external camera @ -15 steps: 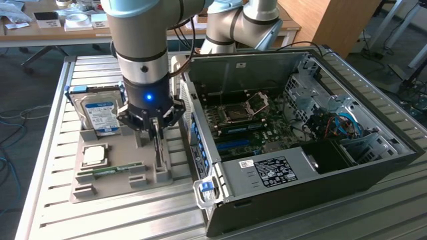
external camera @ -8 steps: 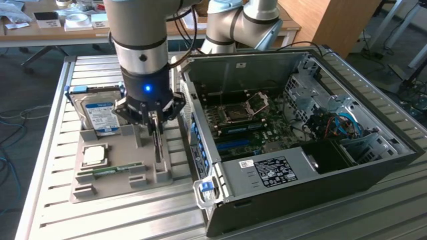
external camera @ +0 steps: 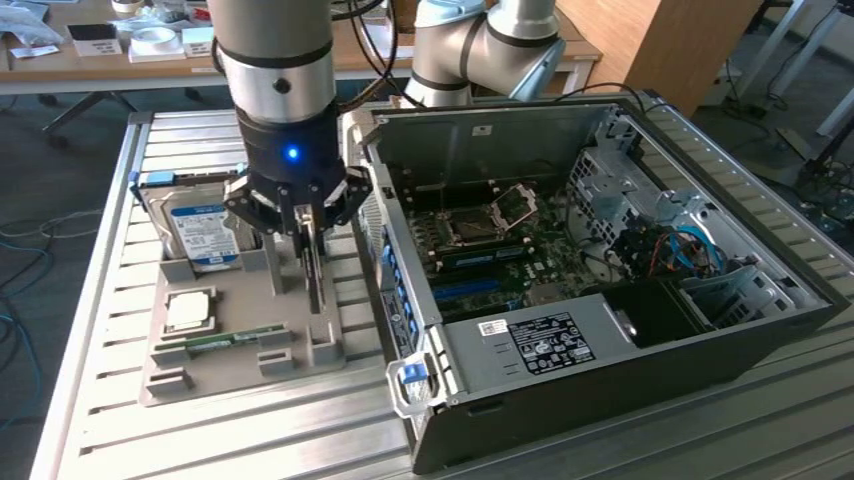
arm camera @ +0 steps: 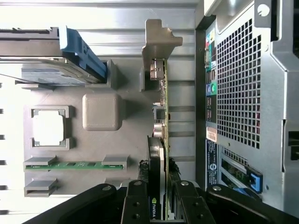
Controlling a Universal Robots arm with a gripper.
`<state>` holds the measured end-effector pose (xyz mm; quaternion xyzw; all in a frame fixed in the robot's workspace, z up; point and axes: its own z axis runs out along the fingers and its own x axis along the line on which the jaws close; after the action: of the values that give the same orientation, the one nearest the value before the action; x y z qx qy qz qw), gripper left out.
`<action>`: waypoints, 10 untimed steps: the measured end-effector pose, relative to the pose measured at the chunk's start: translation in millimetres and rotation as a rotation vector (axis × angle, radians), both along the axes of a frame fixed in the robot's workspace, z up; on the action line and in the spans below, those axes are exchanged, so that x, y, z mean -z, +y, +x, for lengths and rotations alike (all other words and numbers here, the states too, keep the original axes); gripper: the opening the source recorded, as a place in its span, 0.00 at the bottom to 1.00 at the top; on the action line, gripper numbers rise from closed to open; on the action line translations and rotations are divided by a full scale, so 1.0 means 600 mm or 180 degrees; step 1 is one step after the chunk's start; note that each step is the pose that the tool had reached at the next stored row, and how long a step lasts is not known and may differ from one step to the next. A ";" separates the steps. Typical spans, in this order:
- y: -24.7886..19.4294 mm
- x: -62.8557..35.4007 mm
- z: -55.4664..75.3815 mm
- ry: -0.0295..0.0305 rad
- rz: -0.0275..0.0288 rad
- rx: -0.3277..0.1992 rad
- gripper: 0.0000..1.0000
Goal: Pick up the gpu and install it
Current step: 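Pick up the gpu and move the gpu toward the slot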
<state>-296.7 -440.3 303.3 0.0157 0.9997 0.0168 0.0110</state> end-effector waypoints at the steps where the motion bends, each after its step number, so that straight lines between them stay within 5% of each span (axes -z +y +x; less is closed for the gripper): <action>1: 0.0000 -0.003 0.000 0.0000 0.0000 0.0000 0.27; 10: 0.0000 -0.036 0.000 0.0000 0.0000 0.0000 0.27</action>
<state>-296.7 -440.3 325.2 0.0157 0.9997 0.0168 0.0110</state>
